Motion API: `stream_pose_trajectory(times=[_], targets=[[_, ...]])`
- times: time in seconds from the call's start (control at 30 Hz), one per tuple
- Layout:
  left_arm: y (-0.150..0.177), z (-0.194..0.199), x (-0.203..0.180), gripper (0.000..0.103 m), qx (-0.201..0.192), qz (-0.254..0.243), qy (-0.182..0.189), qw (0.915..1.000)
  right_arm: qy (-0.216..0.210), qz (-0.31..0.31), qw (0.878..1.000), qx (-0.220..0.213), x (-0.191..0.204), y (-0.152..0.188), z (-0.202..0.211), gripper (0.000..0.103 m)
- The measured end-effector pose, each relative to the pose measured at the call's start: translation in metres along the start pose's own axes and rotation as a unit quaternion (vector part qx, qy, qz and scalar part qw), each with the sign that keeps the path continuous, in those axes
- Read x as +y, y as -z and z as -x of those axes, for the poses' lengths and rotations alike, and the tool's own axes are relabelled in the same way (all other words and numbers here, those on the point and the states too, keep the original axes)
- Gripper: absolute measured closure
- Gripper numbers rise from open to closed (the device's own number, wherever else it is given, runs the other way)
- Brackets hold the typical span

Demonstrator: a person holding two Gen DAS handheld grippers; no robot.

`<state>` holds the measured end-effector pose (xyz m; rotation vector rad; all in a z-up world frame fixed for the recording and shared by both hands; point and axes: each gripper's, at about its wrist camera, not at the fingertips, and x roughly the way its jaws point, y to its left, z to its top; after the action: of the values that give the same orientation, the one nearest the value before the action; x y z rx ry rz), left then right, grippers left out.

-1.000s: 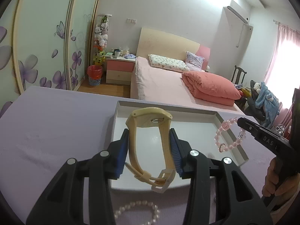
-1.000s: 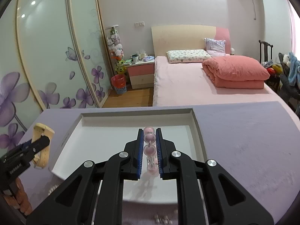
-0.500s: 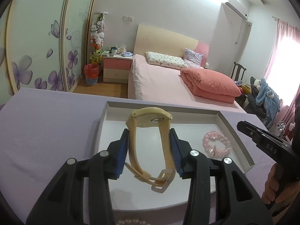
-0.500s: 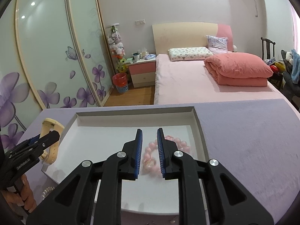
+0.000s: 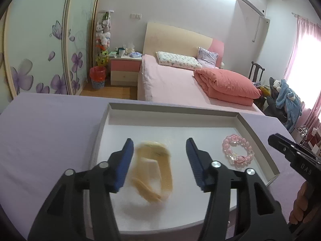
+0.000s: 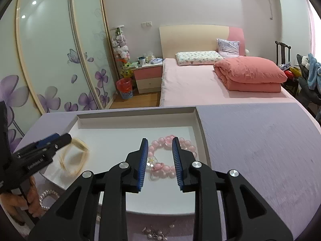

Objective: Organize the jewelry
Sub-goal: 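Carry both items into the grey tray and open both tools to release them, then grasp the silver cuff bangle with the right tool while the left tool grasps the silver hoop bangle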

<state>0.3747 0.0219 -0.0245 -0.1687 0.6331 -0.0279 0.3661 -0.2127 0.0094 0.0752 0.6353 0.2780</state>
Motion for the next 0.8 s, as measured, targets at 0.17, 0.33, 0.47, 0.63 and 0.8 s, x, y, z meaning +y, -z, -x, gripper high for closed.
stream_pose_trajectory(times=[0.17,0.33,0.47,0.63,0.8], targets=[[-0.001,0.011,0.004,0.048,-0.011,-0.001,-0.007,0.9999,0.005,-0.003,1.0,0.0,-0.003,0.003,0.003,0.074],[0.0,0.024,0.012,0.048,-0.015,0.011,-0.009,0.9998,0.005,-0.004,1.0,0.0,-0.005,0.009,0.012,0.074],[0.006,0.039,0.019,0.048,-0.017,0.017,-0.007,0.9997,0.006,-0.009,1.0,0.005,-0.01,0.018,0.023,0.074],[0.023,0.065,0.027,0.042,-0.017,0.019,-0.003,0.9997,0.015,-0.024,0.999,0.022,-0.022,0.04,0.043,0.064],[0.045,0.093,0.037,0.034,-0.016,0.022,0.0,0.9996,0.03,-0.033,0.998,0.055,-0.029,0.068,0.054,0.048]])
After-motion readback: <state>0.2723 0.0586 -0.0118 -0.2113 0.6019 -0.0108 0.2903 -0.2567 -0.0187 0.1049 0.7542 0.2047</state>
